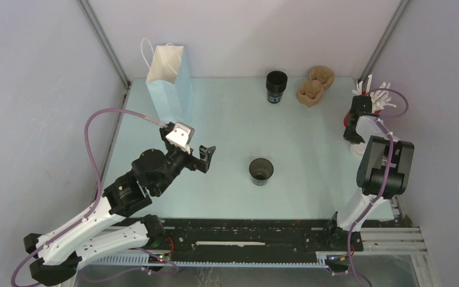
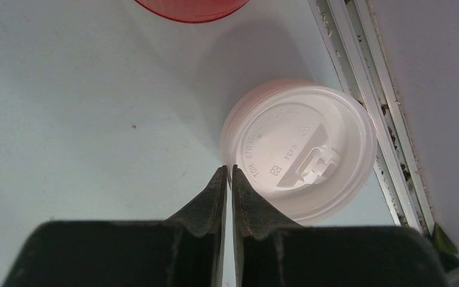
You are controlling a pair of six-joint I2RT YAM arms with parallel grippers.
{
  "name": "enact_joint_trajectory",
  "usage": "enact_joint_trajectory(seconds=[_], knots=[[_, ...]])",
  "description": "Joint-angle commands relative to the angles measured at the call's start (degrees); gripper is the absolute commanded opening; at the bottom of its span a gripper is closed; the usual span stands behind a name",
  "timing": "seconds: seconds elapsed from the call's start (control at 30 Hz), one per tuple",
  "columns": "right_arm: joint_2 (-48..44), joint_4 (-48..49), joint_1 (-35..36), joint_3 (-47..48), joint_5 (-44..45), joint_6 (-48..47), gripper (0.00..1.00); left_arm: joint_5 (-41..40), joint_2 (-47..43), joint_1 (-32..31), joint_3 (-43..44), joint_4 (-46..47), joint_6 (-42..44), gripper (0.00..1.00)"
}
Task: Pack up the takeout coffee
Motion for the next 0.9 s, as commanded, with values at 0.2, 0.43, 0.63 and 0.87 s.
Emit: enact_joint_trajectory(seconds=[0.2, 0.43, 0.63, 0.87], knots=[[-0.7, 1.3, 1.3, 1.3, 1.6, -0.3, 0.06, 0.1, -0.8, 0.4, -1.2, 1.4, 0.9, 1.0], [-1.2, 1.5, 1.8, 0.8, 2.3, 0.0, 0.0, 0.3, -1.2, 0.4, -1.3, 1.4, 0.9, 1.0], [-4.2, 1.3, 2.9, -0.1, 5.6, 0.2, 0.0, 0.3, -1.2, 0.4, -1.3, 1.3, 0.9, 1.0], [-6.2, 1.2, 3.1, -0.4, 6.9, 0.4, 0.0, 0.4, -1.4, 0.4, -1.3, 1.3, 0.9, 1.0]])
